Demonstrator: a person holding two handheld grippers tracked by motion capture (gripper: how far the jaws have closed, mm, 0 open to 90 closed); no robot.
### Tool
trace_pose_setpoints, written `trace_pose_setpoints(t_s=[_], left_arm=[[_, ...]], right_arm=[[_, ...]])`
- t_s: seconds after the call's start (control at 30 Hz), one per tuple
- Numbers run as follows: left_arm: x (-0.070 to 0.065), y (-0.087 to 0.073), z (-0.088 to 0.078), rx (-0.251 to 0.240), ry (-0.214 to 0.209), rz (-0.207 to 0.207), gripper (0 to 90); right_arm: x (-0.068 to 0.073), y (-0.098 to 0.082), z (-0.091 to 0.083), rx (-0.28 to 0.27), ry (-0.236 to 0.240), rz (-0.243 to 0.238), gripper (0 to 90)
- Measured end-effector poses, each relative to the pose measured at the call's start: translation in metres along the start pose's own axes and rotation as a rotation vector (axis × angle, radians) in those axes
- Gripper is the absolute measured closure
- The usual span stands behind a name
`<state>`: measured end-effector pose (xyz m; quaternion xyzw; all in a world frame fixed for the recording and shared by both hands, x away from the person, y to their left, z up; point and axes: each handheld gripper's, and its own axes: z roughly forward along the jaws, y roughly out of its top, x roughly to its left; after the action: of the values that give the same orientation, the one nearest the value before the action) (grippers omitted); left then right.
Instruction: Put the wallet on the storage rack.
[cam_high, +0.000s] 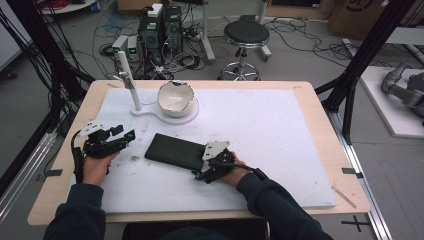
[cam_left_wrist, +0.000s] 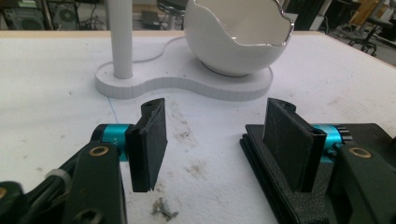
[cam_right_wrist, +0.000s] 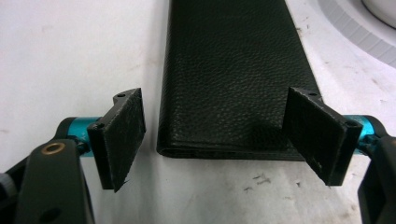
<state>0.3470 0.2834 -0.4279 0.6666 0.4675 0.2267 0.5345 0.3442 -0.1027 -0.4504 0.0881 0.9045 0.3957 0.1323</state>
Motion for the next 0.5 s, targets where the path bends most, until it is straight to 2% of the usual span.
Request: trace_pose_setpoints(t_s=[0.07, 0.13, 0.17, 0.2, 0.23, 0.27, 0.3, 0.33, 0.43, 0.47, 0.5], left_arm=[[0.0, -0.001, 0.001, 0.015, -0.01, -0.004, 40.2], [0.0, -0.001, 0.002, 0.021, -0.012, -0.007, 40.6], [0.0, -0.001, 0.002, 0.018, -0.014, -0.01, 41.3], [0.0, -0.001, 0.002, 0.018, -0.013, -0.009, 41.3], [0.0, -0.001, 0.002, 0.018, -0.013, -0.015, 41.3], [0.001, -0.001, 0.001, 0.018, -0.014, -0.021, 41.3], [0.001, -0.001, 0.001, 0.021, -0.013, -0.023, 41.3], [0.001, -0.001, 0.001, 0.026, -0.013, -0.024, 41.3], [0.0, -0.001, 0.002, 0.027, -0.017, -0.027, 41.3], [0.0, -0.001, 0.001, 0.028, -0.016, -0.026, 41.3], [0.001, -0.001, 0.001, 0.027, -0.015, -0.026, 41.3]], right_arm=[[0.0, 0.001, 0.001, 0.01, -0.002, -0.011, 20.3], [0.003, 0.002, 0.004, 0.025, -0.021, -0.053, 20.7], [0.003, 0.002, 0.004, 0.023, -0.017, -0.067, 28.5], [0.003, 0.002, 0.004, 0.023, -0.017, -0.067, 28.5], [0.002, 0.002, 0.004, 0.02, -0.031, -0.07, 33.9], [0.002, 0.002, 0.003, 0.019, -0.023, -0.083, 37.0], [0.002, 0.002, 0.003, 0.014, -0.015, -0.101, 42.0], [0.006, 0.004, 0.002, 0.012, -0.032, -0.144, 52.5], [0.012, 0.006, 0.001, 0.013, -0.064, -0.186, 63.1], [0.012, 0.006, 0.001, 0.013, -0.064, -0.186, 63.1], [0.012, 0.007, 0.001, 0.011, -0.07, -0.196, 67.1]])
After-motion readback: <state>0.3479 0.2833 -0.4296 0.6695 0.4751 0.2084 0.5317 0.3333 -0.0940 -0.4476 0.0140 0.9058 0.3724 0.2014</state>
